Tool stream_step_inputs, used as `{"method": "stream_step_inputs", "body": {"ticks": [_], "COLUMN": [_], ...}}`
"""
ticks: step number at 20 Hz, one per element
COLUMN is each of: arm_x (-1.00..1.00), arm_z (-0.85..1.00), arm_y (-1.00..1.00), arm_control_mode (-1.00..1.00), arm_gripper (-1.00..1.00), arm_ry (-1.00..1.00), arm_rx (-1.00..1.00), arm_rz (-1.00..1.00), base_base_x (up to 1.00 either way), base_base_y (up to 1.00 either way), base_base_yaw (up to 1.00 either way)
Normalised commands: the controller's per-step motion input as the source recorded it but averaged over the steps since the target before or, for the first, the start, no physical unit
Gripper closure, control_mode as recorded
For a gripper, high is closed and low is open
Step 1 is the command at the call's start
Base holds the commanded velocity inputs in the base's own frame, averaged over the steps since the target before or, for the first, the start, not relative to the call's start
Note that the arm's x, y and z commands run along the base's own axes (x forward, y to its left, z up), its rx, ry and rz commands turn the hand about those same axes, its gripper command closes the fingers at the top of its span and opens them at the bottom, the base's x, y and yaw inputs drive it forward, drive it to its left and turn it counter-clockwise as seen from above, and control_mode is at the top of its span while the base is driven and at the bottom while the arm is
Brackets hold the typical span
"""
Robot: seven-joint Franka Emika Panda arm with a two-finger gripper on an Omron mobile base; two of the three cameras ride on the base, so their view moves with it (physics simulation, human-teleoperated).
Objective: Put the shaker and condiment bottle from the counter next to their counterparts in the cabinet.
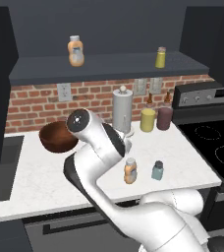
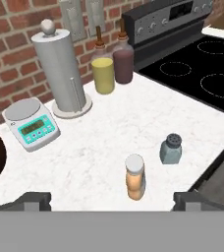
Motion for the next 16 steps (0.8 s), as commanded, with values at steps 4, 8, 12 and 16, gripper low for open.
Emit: {"method": "stream_step_inputs", "body": {"ticks": [4, 8, 12, 16], "arm_x": [0.01, 0.0, 0.0, 0.0], "arm_z": [0.05, 0.0, -0.2, -0.6], "arm_y": [0.55, 0.01, -0.09, -0.02], "arm_control_mode": [-1.0, -1.0, -1.0, -1.0], "arm_gripper": [-1.0, -1.0, -1.0, -1.0], "arm_ry": [0.0, 0.0, -0.04, -0.2], "arm_rx": [-0.11, -0.05, -0.06, -0.02], "arm_rz": [-0.15, -0.02, 0.0, 0.0], "base_base_x": [0.0, 0.0, 0.0, 0.0], "base_base_y": [0.0, 0.0, 0.0, 0.0], "base_base_yaw": [0.0, 0.0, 0.0, 0.0]}}
